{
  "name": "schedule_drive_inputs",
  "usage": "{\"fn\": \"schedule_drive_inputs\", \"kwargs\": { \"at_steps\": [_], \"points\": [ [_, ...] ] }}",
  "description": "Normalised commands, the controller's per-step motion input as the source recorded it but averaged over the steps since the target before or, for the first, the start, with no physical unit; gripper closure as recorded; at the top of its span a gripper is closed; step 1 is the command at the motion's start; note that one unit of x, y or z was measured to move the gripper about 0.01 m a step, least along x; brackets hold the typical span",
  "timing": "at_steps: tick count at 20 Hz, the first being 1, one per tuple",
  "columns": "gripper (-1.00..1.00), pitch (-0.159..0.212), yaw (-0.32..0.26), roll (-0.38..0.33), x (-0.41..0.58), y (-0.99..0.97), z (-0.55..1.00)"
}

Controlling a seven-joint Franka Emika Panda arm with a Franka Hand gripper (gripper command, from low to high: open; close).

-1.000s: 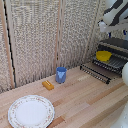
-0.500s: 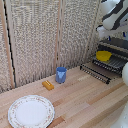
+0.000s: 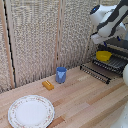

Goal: Please reach out your grabber to the yellow dish. Tenderly grip the yellow dish using your grabber. Set the yellow dish on the baking sheet. Posit your grabber on the rim of the baking sheet carrying the yellow dish. Mindfully slide the baking sheet with the yellow dish into the oven. Let go of your grabber's hold on the baking sheet's edge when it is entirely in the oven.

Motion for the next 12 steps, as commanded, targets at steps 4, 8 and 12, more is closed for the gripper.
{"fn": "schedule_drive_inputs", "kwargs": {
  "at_steps": [4,8,12],
  "points": [
    [-1.0,0.218,0.199,-0.264,-0.064,0.11,-0.26],
    [-1.0,0.198,0.23,-0.259,-0.068,0.03,-0.29],
    [-1.0,0.167,0.269,-0.209,-0.02,0.0,-0.21]
  ]
}}
